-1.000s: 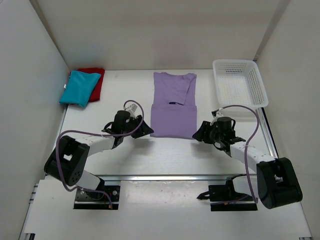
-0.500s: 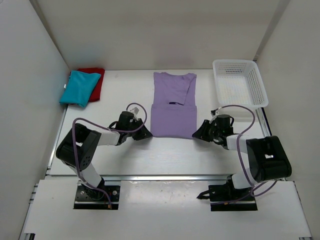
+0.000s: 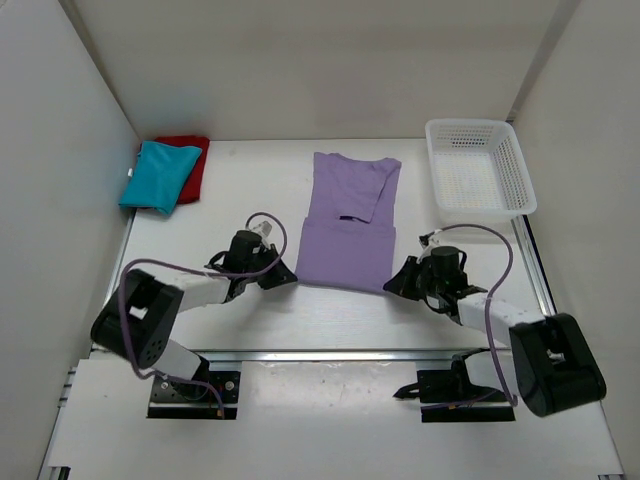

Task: Fold and stack the t-shirts
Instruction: Fold the folded rectangular tshirt in 1/3 of the way

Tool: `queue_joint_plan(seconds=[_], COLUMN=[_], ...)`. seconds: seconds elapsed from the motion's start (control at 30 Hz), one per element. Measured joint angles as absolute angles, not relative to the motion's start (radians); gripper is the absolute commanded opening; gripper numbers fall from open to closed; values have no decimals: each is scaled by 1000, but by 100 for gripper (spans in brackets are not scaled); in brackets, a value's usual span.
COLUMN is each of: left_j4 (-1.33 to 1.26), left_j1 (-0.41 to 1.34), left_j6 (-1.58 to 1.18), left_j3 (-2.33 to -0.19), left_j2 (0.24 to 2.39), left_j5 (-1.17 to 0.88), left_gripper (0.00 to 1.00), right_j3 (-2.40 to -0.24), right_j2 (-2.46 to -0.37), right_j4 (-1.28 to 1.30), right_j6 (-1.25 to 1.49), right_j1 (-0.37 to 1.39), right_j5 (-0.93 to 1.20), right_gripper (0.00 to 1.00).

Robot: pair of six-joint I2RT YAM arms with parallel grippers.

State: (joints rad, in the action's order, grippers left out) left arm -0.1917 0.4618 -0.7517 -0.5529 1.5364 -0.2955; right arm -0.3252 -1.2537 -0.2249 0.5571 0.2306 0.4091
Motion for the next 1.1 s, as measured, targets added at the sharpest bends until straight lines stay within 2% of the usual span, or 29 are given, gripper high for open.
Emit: queue_joint_plan(seconds=[0.2, 0.4, 0.53, 0.67, 0.8, 0.93, 1.1], left_j4=[-93, 155, 264, 284, 236, 155, 80], left_j1=[488, 525, 509, 480, 430, 376, 344], left_j6=[-739, -753, -759, -751, -741, -742, -751], left_j3=[-385, -273, -329, -467, -650, -850, -1153], left_j2=[1192, 754, 649, 746, 949, 1213, 1613], left_j5=[-294, -295, -305, -315, -329, -337, -325], left_gripper=[0, 0, 0, 0, 0, 0, 0], right_j3=[-199, -120, -181, -355, -549, -728, -974], right_j2=[-936, -562, -510, -648, -852, -1108, -1462], right_j4=[-70, 160, 270, 314, 275, 226, 168], right_j6=[612, 751, 783, 721, 619, 543, 499], right_j1=[400, 626, 686, 571, 334, 166, 82], right_j5=[335, 242, 205, 242, 362, 477, 556], right_gripper=[0, 0, 0, 0, 0, 0, 0])
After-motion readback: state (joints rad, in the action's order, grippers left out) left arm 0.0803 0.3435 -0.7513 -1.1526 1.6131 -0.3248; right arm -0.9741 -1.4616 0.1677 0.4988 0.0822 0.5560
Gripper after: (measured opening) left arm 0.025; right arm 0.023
